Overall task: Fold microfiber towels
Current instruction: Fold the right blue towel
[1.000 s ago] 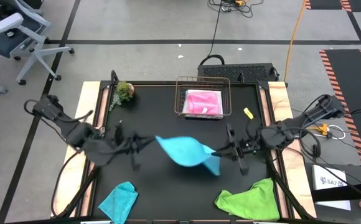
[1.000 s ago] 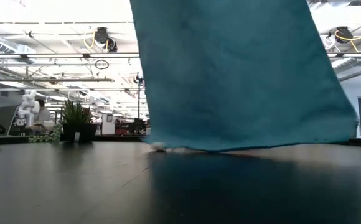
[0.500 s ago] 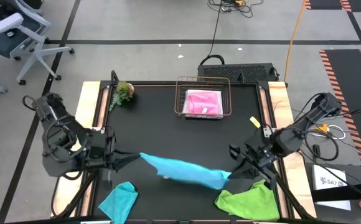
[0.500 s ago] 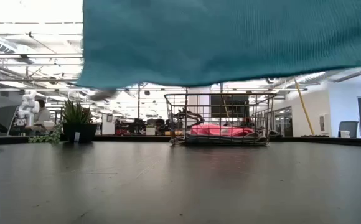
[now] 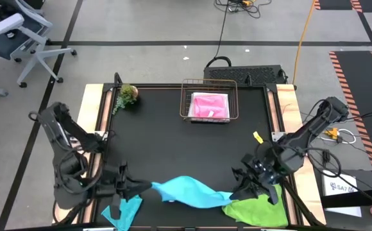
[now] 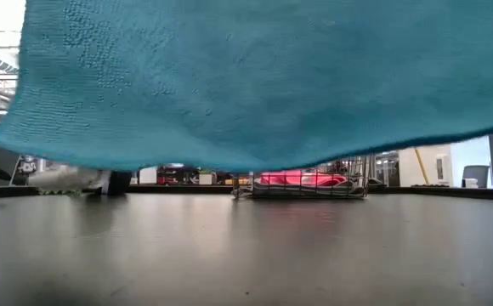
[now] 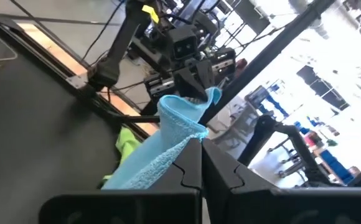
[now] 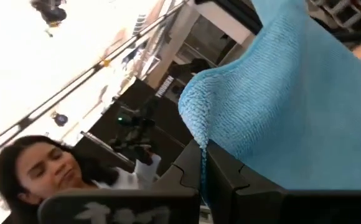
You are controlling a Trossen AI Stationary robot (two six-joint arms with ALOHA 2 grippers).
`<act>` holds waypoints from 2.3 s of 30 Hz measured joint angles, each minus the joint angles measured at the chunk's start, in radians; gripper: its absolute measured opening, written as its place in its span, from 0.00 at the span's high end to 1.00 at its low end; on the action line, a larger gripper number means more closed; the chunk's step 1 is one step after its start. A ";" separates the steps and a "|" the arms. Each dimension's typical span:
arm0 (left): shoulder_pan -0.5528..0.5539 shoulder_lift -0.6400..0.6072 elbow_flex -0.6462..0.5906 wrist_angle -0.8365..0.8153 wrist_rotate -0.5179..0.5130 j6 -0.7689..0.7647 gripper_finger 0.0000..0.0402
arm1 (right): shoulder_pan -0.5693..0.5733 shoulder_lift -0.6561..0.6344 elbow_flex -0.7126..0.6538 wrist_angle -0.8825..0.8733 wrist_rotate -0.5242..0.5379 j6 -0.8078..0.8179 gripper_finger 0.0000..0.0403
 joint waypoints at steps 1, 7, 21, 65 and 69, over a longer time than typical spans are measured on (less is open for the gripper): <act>0.000 0.007 0.000 -0.008 -0.004 0.001 1.00 | 0.001 0.001 0.000 -0.001 -0.002 -0.027 1.00; 0.019 0.031 0.000 -0.198 -0.047 -0.158 1.00 | -0.003 -0.001 0.000 -0.133 0.061 -0.160 1.00; 0.231 0.035 0.000 -0.830 0.005 -0.454 1.00 | -0.107 -0.001 0.000 -0.849 0.358 -0.082 1.00; 0.798 0.050 -0.394 -0.556 0.333 0.030 0.99 | -0.558 -0.007 -0.256 -0.764 0.363 -0.641 1.00; 0.827 0.050 -0.394 -0.526 0.342 0.068 0.99 | -0.601 -0.007 -0.256 -0.732 0.331 -0.676 1.00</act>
